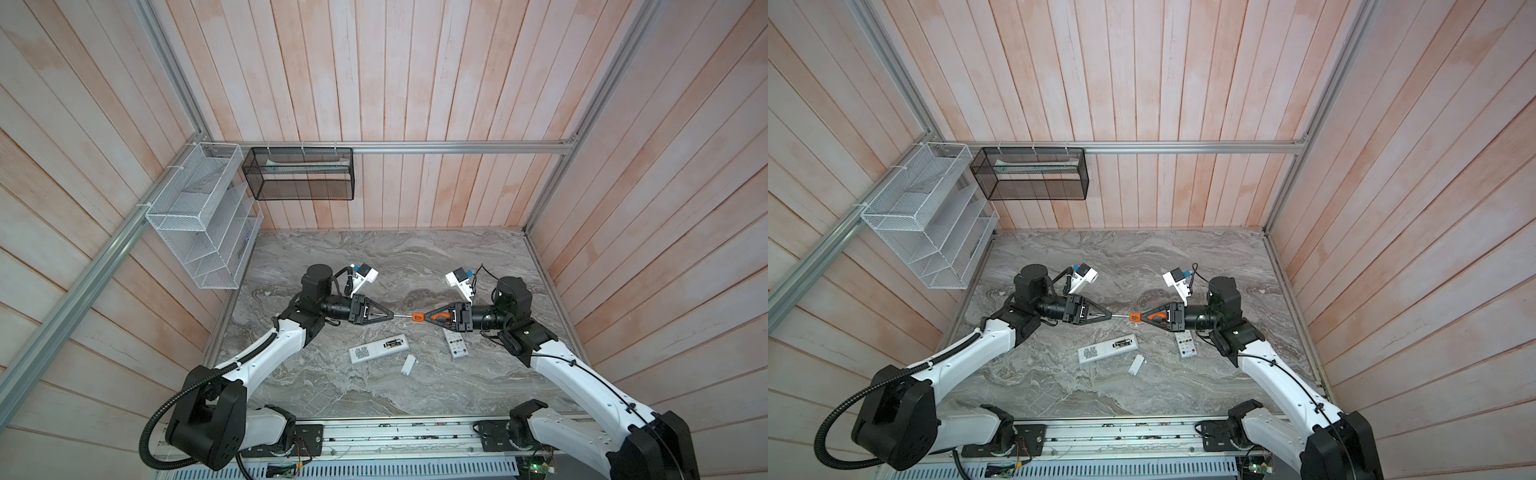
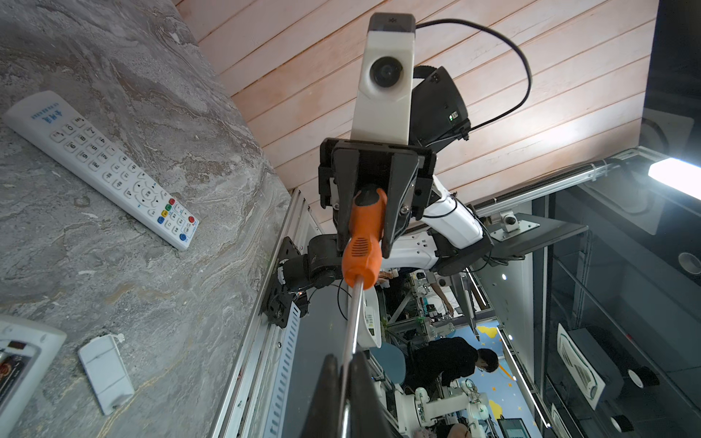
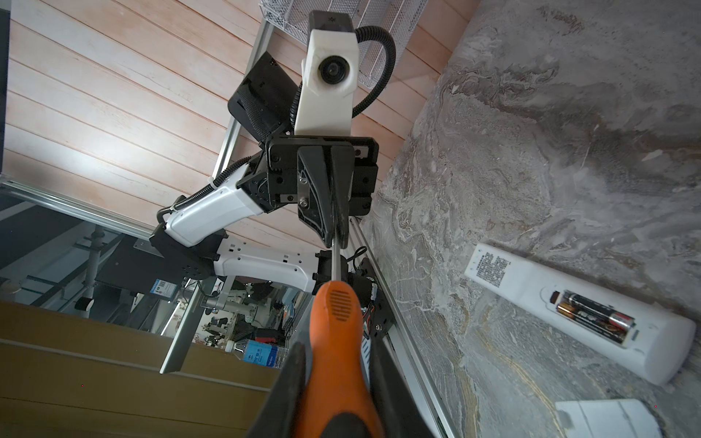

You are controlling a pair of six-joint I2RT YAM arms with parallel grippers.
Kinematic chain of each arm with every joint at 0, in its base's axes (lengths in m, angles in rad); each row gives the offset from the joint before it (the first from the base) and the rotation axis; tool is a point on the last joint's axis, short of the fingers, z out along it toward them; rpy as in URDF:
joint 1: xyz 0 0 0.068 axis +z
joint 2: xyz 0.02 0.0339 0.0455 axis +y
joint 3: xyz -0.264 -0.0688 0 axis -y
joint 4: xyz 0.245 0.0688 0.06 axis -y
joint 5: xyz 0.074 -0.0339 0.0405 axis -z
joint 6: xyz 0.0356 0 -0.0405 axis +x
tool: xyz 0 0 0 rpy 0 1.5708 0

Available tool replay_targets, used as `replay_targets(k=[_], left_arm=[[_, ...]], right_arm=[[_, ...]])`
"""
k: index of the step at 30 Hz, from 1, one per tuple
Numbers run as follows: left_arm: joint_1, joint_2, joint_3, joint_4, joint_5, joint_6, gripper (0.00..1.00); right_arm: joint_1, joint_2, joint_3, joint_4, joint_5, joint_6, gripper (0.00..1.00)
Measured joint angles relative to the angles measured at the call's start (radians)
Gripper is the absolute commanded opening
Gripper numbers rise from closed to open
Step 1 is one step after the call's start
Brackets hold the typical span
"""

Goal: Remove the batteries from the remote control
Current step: 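Move the open left gripper toward the opened remote while the right holds the screwdriver, then grasp the opened remote's end with the left gripper while the right lowers the screwdriver tip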

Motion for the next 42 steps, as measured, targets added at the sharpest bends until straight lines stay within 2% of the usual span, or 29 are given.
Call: replay_targets(k=[2, 3, 5, 9, 13, 15, 18, 23, 27, 28, 29, 34, 42], left_arm=[[0.004, 0.000, 0.003, -0.012, 0.000, 0.008, 0.04], [0.006, 0.000, 0.005, -0.019, 0.002, 0.014, 0.09], [0.013, 0.000, 0.010, -0.052, -0.003, 0.037, 0.32], [0.092, -0.009, 0.021, -0.175, -0.023, 0.108, 0.56], [0.198, -0.072, 0.029, -0.340, -0.092, 0.208, 0.70], [0.236, -0.113, 0.044, -0.427, -0.150, 0.269, 0.73], [0.239, -0.161, 0.074, -0.543, -0.250, 0.375, 0.76], [0.162, -0.227, 0.078, -0.674, -0.464, 0.541, 0.79], [0.039, -0.250, 0.078, -0.746, -0.613, 0.705, 0.84], [0.005, -0.249, 0.078, -0.764, -0.643, 0.758, 0.89], [-0.022, -0.247, 0.078, -0.778, -0.664, 0.798, 0.98], [-0.213, -0.214, 0.075, -0.840, -0.817, 1.052, 1.00], [-0.265, -0.091, 0.026, -0.845, -1.012, 1.287, 1.00]], right_arm=[[0.001, 0.000, 0.000, -0.003, 0.005, -0.003, 0.10], [0.002, 0.000, 0.000, -0.006, 0.007, -0.006, 0.09], [0.005, 0.000, 0.000, -0.013, 0.016, -0.016, 0.08], [-0.030, -0.007, 0.000, -0.068, 0.067, -0.035, 0.07], [-0.055, -0.013, 0.000, -0.124, 0.093, -0.057, 0.06], [-0.061, -0.019, 0.000, -0.151, 0.099, -0.072, 0.06], [-0.064, -0.024, 0.002, -0.204, 0.110, -0.101, 0.06], [-0.068, -0.012, 0.090, -0.410, 0.200, -0.190, 0.00], [-0.068, 0.031, 0.236, -0.621, 0.341, -0.289, 0.00], [-0.068, 0.042, 0.270, -0.671, 0.377, -0.313, 0.00], [-0.068, 0.050, 0.299, -0.716, 0.409, -0.334, 0.00], [-0.056, 0.076, 0.402, -0.914, 0.548, -0.414, 0.00], [-0.048, 0.079, 0.425, -1.030, 0.616, -0.467, 0.00]])
